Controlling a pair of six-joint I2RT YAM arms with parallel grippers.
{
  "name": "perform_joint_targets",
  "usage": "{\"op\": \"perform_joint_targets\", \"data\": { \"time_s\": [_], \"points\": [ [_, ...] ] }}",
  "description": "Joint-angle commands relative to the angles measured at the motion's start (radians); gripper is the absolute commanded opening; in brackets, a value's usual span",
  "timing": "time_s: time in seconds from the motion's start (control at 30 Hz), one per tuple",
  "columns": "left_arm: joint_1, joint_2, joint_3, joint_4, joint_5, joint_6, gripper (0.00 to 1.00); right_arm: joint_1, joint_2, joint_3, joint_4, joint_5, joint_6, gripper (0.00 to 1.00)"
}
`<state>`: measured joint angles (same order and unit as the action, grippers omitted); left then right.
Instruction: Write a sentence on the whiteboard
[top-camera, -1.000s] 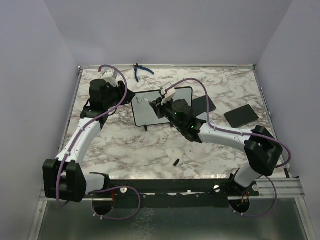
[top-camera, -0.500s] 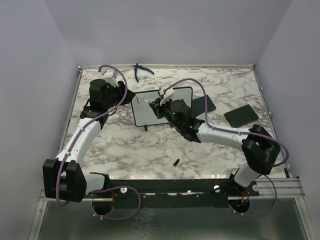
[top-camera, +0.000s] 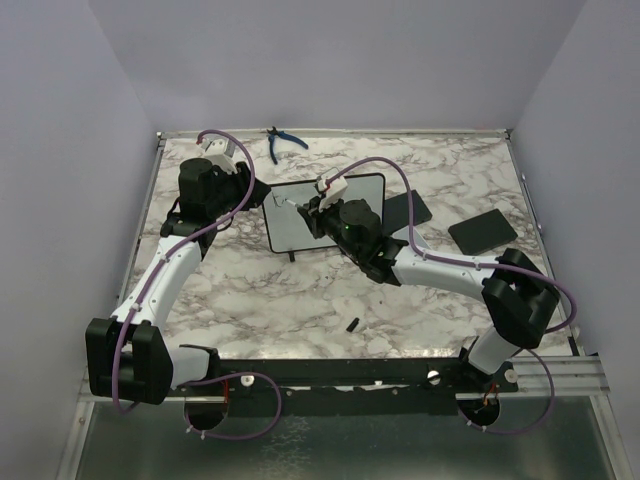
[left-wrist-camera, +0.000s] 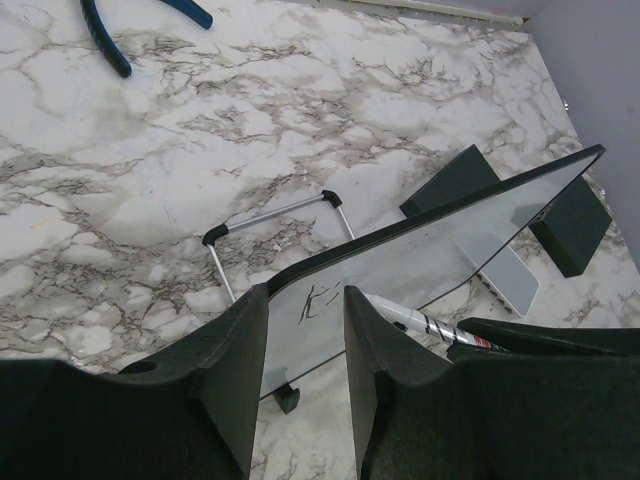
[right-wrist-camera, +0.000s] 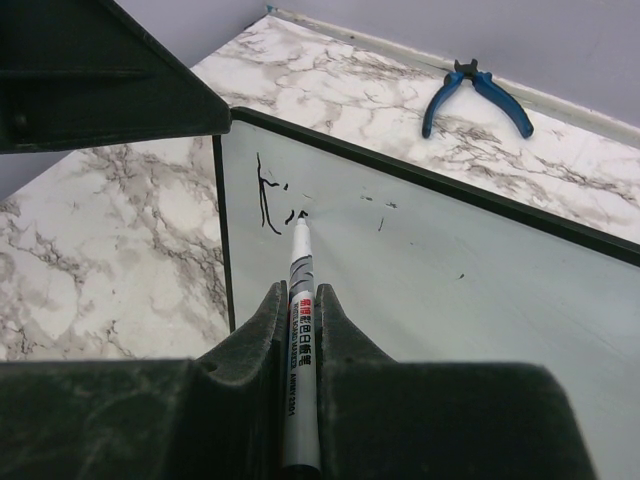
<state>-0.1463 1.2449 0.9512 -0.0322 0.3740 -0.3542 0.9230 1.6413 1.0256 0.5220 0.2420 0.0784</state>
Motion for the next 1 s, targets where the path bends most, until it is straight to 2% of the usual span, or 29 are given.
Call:
{"op": "perform_joint_targets", "data": {
  "time_s": [0.0, 0.97],
  "points": [
    [-0.007, -0.027, -0.008, 0.006, 0.012, 0.010, 0.37, 0.005, 0.009, 0.000, -0.026, 0.028, 0.011, 0.00],
    [-0.007, -0.035, -0.009, 0.006, 0.012, 0.010, 0.37, 0.006, 0.005, -0.023, -0.022, 0.020, 0.035, 0.00]
  ]
}}
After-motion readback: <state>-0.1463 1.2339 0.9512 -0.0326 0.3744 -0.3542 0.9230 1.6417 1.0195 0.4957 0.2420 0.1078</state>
